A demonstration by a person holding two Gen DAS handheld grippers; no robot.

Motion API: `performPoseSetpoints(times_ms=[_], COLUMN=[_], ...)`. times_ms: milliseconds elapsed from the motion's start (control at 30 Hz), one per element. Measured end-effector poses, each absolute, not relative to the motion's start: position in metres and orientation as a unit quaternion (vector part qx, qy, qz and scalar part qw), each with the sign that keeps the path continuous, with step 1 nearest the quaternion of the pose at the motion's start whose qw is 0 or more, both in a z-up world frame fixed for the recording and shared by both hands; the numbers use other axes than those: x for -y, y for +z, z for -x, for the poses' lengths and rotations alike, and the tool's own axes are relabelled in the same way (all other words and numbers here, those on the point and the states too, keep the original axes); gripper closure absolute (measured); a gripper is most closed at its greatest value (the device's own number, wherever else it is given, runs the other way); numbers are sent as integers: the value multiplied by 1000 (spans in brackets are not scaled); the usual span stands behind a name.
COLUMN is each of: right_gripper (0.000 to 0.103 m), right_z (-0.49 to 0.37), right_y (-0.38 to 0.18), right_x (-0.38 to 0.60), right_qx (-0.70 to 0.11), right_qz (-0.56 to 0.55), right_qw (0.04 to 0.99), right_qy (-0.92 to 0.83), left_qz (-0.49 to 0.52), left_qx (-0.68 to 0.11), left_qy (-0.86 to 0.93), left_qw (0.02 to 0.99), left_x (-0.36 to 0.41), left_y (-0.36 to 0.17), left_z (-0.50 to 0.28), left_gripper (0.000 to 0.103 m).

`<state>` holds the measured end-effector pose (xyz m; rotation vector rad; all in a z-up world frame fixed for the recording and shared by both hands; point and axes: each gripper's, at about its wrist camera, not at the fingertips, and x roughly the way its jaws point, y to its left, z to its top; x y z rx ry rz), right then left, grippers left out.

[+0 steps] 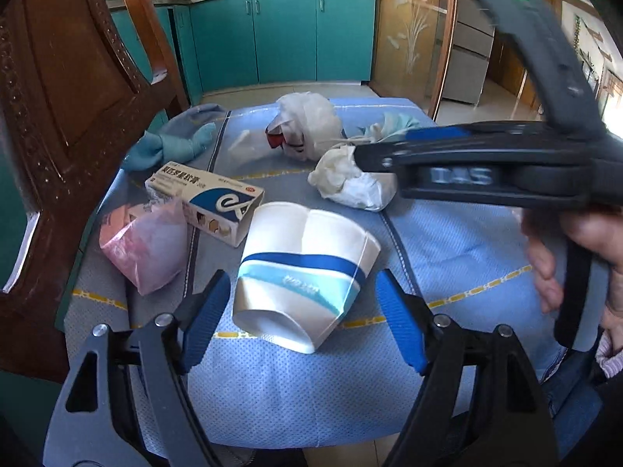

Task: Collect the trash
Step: 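Grasp the white tissue with the right tool while the left approaches the paper cup, then hold the white tissue in the right tool while the left grips the paper cup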

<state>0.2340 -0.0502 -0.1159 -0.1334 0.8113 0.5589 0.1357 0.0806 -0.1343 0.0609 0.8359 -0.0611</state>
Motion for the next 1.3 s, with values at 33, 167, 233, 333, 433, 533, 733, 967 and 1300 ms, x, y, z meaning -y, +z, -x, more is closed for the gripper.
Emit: performPoseSetpoints(times_ms=[33,167,233,333,433,533,733,967,1300], right_gripper=[55,77,79,79,79,79,79,79,79], right_z=[-237,-238,-235,-223,-206,-195,-200,-192,-183], right_y=[-122,-139,-137,-123,-108,-102,-113,-117,-114], right_x=[45,30,34,52,79,108,138,131,122], right_qx=[-401,-414,-415,-406,-392,-384,-407,-403,-384], right_qz=[60,94,80,50,24,4,-18,19,54], right_qw=[872,864,861,862,868,873,874,877,887], right_qy=[275,270,284,298,305,301,265,260,252], left_qz=[-30,-23,-19,-15,-17,-19,-2,7,-30], left_qx=[-407,-411,-412,-416,-424,-428,-430,-404,-346], left_qy=[-27,-25,-25,-32,-35,-38,-47,-35,-10], left_qw=[913,911,911,909,905,903,902,914,938], left_x=[-82,-89,-91,-92,-91,-89,-87,-86,-78], left_y=[-135,-136,-137,-139,-143,-147,-147,-134,-98], left_z=[-136,-135,-136,-138,-142,-143,-145,-135,-113], left_gripper=[25,25,25,28,35,36,37,38,38])
